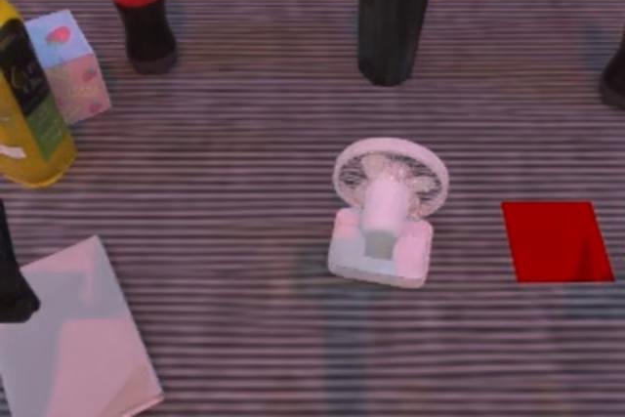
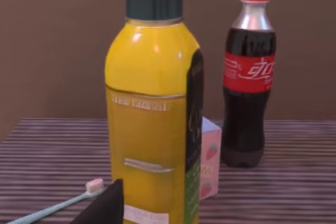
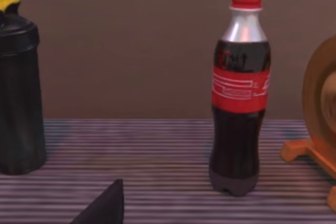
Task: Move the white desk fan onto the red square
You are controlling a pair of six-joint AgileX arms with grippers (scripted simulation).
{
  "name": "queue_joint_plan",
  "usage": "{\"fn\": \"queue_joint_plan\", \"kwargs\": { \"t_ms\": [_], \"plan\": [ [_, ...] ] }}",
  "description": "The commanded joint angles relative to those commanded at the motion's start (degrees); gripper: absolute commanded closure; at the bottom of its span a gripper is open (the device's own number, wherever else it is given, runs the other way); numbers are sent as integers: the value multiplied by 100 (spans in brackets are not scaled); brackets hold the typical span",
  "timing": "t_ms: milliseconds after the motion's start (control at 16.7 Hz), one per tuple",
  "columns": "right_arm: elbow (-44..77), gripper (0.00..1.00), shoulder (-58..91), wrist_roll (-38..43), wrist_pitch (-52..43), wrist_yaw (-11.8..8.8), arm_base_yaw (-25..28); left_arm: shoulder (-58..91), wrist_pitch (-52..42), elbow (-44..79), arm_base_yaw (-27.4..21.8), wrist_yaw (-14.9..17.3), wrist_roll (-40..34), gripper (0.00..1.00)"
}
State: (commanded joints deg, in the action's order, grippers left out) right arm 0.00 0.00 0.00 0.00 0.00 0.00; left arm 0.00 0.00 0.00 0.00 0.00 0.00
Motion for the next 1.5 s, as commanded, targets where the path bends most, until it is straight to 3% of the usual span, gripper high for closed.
{"fn": "queue_joint_plan", "kwargs": {
  "t_ms": [240,540,1500],
  "plan": [
    [171,0,172,-81,-168,-1,60,0,0,0,0,0,0,0],
    [1634,0,1646,-667,-1424,17,486,0,0,0,0,0,0,0],
    [11506,0,11041,-3584,-7470,25,2816,0,0,0,0,0,0,0]
  ]
}}
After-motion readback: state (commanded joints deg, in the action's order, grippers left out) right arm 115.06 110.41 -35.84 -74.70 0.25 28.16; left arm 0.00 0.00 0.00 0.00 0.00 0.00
